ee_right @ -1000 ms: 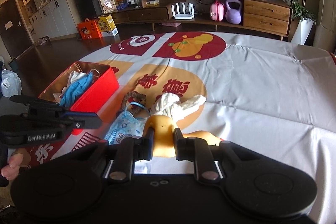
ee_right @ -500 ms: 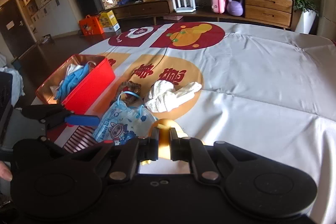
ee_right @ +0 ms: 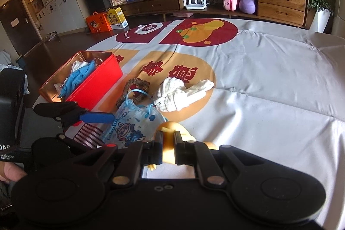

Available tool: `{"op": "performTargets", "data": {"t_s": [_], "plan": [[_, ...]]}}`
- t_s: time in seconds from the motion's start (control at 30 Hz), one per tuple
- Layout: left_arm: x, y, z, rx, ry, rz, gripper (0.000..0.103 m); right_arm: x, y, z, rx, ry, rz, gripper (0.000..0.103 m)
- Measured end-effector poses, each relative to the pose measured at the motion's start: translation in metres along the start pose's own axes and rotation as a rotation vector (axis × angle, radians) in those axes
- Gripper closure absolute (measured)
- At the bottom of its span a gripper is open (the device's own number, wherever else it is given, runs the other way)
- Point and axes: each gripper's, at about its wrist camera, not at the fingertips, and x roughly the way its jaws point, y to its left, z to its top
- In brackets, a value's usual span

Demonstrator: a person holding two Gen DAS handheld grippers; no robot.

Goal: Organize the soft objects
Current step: 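Lift the mask with the left tool while the right tool lifts the duck, then lower the mask into the tin box and open the left tool while the right tool drops the duck in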

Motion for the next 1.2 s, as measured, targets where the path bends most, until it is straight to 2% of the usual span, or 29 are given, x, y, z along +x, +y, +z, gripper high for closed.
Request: {"op": "performTargets", "data": {"t_s": [0.03,0.07,0.13,0.2,0.27,0.3,0.43,0.87,1.2], "plan": [[0.000,0.001,0.000,0.000,0.002,0.000,0.037,0.000,0.000,0.000,0.001,0.000,0.000,0.095],[-0.001,0.002,0.000,-0.003,0.002,-0.003,0.040,0.001,0.000,0.001,0.002,0.000,0.000,0.095],[-0.002,0.004,0.000,-0.017,-0.005,-0.021,0.054,0.002,0.001,0.001,0.002,-0.001,-0.001,0.095],[-0.004,0.006,0.000,-0.024,-0.011,-0.028,0.061,0.002,0.001,0.001,0.003,0.000,0.001,0.095],[-0.008,0.008,0.000,-0.032,-0.023,-0.032,0.072,0.002,0.002,0.001,0.000,0.001,-0.003,0.095],[-0.009,0.008,0.000,-0.031,-0.025,-0.017,0.081,0.003,0.002,0.001,0.001,0.003,-0.002,0.095],[-0.016,0.017,0.001,-0.070,-0.041,-0.010,0.090,0.003,0.003,0.001,0.006,0.000,-0.011,0.096],[-0.060,0.038,0.019,-0.123,-0.098,0.004,0.092,-0.017,0.015,0.015,0.021,-0.058,-0.037,0.098],[-0.098,0.070,0.031,-0.139,-0.134,0.039,0.092,-0.029,0.057,0.053,-0.030,-0.115,0.018,0.098]]}}
